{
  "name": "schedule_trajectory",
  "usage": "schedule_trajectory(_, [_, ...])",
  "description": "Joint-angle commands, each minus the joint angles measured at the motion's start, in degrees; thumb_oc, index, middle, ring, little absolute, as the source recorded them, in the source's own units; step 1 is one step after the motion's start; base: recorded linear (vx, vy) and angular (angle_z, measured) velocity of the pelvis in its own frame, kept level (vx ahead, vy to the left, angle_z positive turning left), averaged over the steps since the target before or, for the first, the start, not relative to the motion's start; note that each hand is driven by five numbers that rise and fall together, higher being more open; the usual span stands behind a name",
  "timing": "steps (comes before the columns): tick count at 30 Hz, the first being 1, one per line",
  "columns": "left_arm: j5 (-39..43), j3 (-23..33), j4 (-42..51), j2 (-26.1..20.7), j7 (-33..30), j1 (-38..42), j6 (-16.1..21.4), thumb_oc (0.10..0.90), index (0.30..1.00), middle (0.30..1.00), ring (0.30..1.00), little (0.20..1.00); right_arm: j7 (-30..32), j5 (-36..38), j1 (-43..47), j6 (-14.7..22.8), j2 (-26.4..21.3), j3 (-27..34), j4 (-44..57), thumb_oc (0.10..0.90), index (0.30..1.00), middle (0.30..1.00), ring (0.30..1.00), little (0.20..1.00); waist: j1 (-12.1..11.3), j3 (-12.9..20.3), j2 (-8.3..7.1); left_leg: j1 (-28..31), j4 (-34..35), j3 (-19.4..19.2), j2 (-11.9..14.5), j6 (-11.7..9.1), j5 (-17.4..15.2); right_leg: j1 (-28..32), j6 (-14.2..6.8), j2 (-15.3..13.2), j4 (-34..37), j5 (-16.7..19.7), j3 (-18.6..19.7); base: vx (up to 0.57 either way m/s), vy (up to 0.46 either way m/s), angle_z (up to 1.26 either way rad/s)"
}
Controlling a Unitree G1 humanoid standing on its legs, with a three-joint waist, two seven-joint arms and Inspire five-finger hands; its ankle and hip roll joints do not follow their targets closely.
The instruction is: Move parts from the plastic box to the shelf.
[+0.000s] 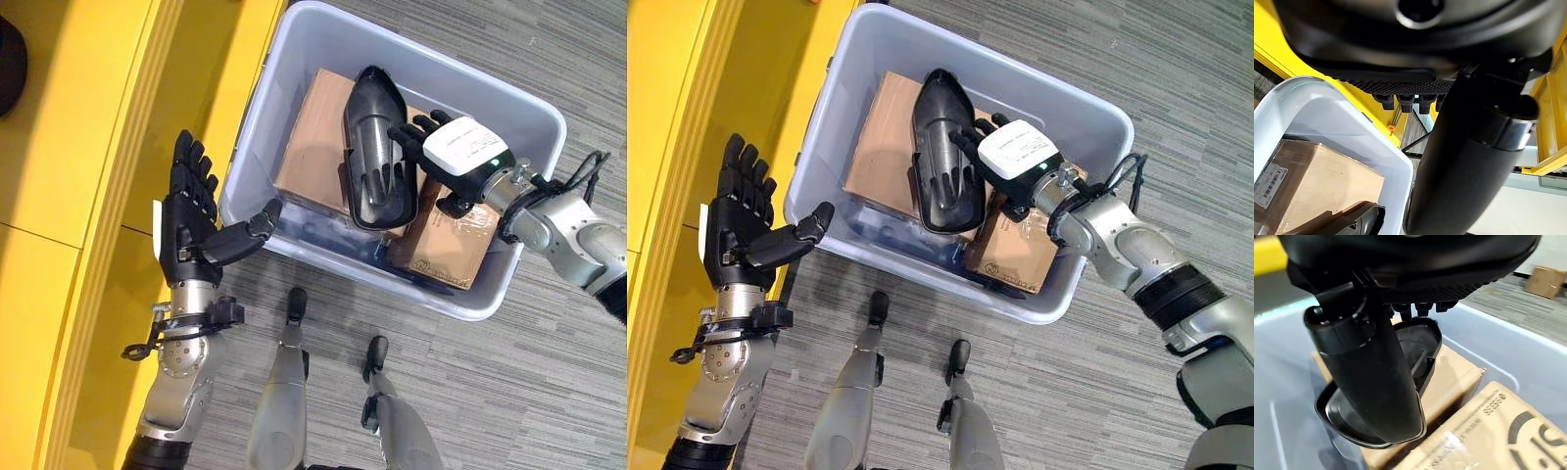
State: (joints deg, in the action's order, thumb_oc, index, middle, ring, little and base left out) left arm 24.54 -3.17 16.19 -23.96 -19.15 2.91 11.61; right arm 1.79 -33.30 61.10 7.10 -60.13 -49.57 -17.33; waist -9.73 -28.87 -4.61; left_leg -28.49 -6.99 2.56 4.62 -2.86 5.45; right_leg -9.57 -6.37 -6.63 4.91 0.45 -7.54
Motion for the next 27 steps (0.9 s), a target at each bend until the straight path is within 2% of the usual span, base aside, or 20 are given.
schedule_trajectory(1, [0.4, 2.0, 10.2, -4.6, 1.4, -1.1, 7.7, 0.900, 1.000, 1.000, 1.000, 1.000, 2.5, -2.1, 11.0, 0.6, -3.2, -3.4, 0.3, 0.900, 1.000, 1.000, 1.000, 1.000, -0.1, 3.3, -2.67, -5.4, -2.2, 0.2, 3.0, -3.2, 2.3, 9.8, -1.9, -3.5, 0.0, -5.7, -2.7, 0.00, 0.000, 0.00])
schedule_trajectory(3, [0.5, 2.0, 10.4, -4.9, 1.5, -1.3, 7.8, 0.900, 1.000, 1.000, 1.000, 1.000, 2.2, -3.1, 13.6, 0.7, -3.5, -6.1, -1.5, 0.900, 1.000, 1.000, 1.000, 1.000, -0.4, 3.0, -2.58, -5.8, -2.2, 0.3, 2.8, -3.3, 2.5, 9.7, -1.9, -3.5, 0.0, -5.8, -2.8, 0.01, -0.020, 0.04])
schedule_trajectory(16, [1.1, 1.3, 10.7, -4.3, 1.8, -1.2, 8.1, 0.900, 1.000, 1.000, 1.000, 1.000, 1.2, -3.5, 21.4, 0.7, -3.0, -13.7, -6.0, 0.900, 1.000, 1.000, 1.000, 1.000, -1.2, 1.6, -2.48, -8.5, -2.7, 1.1, 2.0, -3.0, 2.4, 8.5, -2.3, -3.4, 0.1, -5.7, -3.4, 0.01, -0.008, 0.03])
schedule_trajectory(20, [1.1, 1.0, 11.0, -3.7, 1.8, -1.1, 8.2, 0.900, 1.000, 1.000, 1.000, 1.000, 0.6, -3.2, 21.6, 0.7, -3.4, -14.6, -7.4, 0.900, 1.000, 1.000, 1.000, 1.000, -1.3, 1.1, -2.37, -9.5, -3.0, 1.4, 1.4, -3.0, 2.3, 8.2, -2.4, -3.4, 0.1, -5.7, -3.8, 0.02, -0.004, 0.03])
schedule_trajectory(27, [1.2, 1.0, 11.3, -3.2, 2.1, -1.5, 8.1, 0.900, 1.000, 1.000, 1.000, 1.000, -2.1, -4.5, 22.4, 1.8, -4.5, -20.2, -10.5, 0.900, 1.000, 1.000, 1.000, 1.000, -2.2, -0.1, -2.72, -11.6, -3.7, 2.5, 0.5, -2.9, 1.9, 7.7, -2.7, -3.2, 0.1, -6.0, -4.9, 0.03, -0.006, 0.14])
